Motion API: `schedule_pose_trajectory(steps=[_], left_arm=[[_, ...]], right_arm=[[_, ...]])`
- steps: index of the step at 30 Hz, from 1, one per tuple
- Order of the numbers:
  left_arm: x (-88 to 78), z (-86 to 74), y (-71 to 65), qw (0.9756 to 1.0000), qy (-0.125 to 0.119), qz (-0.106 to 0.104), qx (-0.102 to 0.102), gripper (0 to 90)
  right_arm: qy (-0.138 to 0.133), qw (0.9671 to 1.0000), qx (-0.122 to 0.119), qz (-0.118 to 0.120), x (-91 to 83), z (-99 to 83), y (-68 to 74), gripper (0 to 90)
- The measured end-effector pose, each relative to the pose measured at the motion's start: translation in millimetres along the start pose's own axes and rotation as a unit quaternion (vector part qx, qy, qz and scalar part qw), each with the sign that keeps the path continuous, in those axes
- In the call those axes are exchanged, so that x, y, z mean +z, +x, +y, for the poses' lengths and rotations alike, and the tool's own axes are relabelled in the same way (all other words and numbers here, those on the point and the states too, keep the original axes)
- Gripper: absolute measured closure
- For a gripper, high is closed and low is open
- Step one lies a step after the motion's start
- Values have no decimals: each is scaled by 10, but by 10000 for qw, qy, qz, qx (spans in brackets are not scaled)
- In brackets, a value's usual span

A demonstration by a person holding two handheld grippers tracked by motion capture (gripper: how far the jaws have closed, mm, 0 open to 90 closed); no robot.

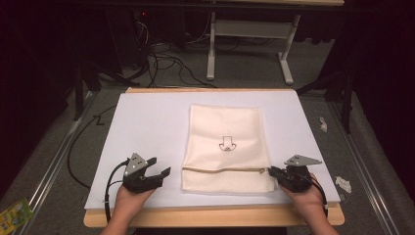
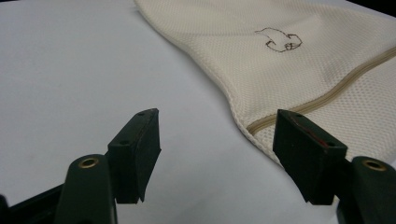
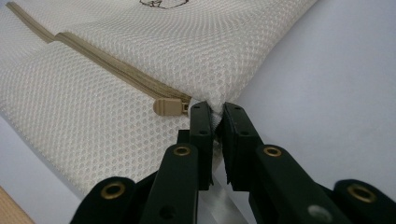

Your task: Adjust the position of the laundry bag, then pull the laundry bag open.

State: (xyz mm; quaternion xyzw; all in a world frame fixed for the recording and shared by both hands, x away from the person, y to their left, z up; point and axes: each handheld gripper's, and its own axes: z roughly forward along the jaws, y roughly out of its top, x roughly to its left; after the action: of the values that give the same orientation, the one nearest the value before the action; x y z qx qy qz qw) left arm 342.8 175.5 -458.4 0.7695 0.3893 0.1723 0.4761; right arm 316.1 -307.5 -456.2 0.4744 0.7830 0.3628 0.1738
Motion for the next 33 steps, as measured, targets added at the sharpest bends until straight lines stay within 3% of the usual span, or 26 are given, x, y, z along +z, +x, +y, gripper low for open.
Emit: schedule_pose_trajectory(steps=[5, 17, 21, 29, 32, 33], left_arm=[[81, 45, -30, 10000, 32, 15, -47, 318], [230, 122, -205, 9993, 126, -281, -202, 319], [278, 197, -365, 9993, 108, -356, -29, 318], [474, 255, -724, 9974, 267, -622, 247, 308], [519, 270, -787, 9972, 268, -645, 283, 309], [564, 273, -833, 9966, 270, -762, 163, 312]], right_arm=[[-58, 10000, -31, 19, -29, -14, -6, 845], [-196, 9998, 21, -12, -70, -12, -26, 845], [-252, 9996, -149, -25, -122, 16, 19, 846], [-334, 9993, -187, 26, -161, 10, 59, 847], [-395, 9990, -227, 21, -177, 24, 68, 848], [-408, 9989, -207, 42, -183, 31, 79, 848]])
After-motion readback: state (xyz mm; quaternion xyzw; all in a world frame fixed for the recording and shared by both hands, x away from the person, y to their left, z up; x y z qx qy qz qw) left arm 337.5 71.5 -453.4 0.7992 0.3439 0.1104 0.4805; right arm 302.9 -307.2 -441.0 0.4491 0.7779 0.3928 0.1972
